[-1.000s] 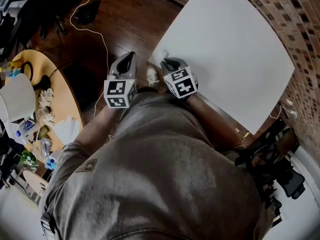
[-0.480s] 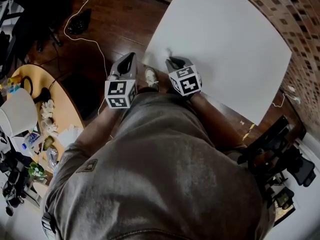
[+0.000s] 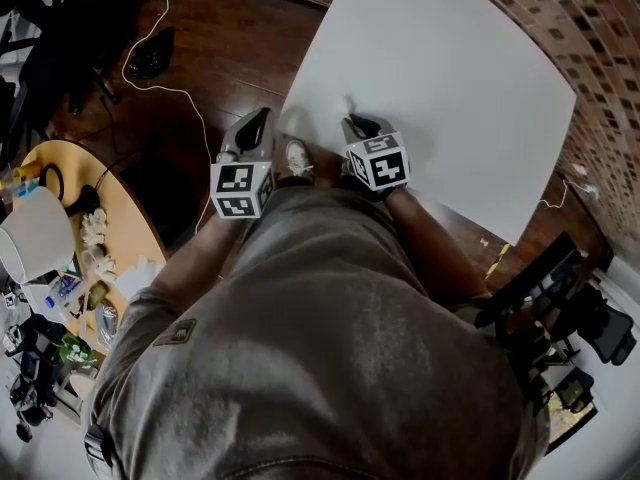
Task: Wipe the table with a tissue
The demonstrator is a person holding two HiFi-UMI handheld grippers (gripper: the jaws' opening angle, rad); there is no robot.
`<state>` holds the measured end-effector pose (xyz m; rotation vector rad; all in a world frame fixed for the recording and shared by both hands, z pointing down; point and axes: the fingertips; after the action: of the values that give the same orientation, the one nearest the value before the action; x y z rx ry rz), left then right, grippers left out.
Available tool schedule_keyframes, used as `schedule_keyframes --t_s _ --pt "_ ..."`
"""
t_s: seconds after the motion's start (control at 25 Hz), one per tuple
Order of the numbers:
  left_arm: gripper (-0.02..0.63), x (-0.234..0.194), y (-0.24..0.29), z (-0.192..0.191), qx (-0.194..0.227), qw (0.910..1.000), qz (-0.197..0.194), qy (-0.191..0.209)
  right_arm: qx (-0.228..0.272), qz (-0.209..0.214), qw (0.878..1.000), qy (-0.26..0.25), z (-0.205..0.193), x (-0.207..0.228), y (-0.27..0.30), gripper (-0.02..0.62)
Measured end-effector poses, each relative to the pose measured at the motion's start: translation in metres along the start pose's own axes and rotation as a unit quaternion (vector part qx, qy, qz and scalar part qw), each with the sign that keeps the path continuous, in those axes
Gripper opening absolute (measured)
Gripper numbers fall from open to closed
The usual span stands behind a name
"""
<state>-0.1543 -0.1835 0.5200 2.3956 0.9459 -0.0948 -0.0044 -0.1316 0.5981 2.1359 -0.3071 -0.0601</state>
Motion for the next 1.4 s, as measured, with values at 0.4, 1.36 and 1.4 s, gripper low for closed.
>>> schedule_keyframes --t_s 0.4,1.36,1.4 --pt "0.002 -0.022 -0.024 -0.013 0.003 0.9991 0.032 -0.026 0.000 0.042 0.998 -0.047 0.008 -0.048 0.012 0.061" --pt "0.002 -0.015 -0.014 -0.012 -0.013 0.9998 -0.014 -0.001 0.004 0.009 1.000 0.001 -0.002 -0.041 0.007 0.061" --pt "0.002 -0.013 -0.013 -0.012 -0.014 0.9997 -0.019 0.002 0.003 0.003 1.000 0.006 -0.004 -0.038 0.005 0.061"
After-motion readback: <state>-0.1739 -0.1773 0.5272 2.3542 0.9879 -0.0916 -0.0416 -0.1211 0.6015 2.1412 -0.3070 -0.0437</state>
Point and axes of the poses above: the fingertips, and each gripper's own axes: y forward along the fingers, x to its right, z out of its top, and after that the axes turned 9 degrees about -z, right-handed
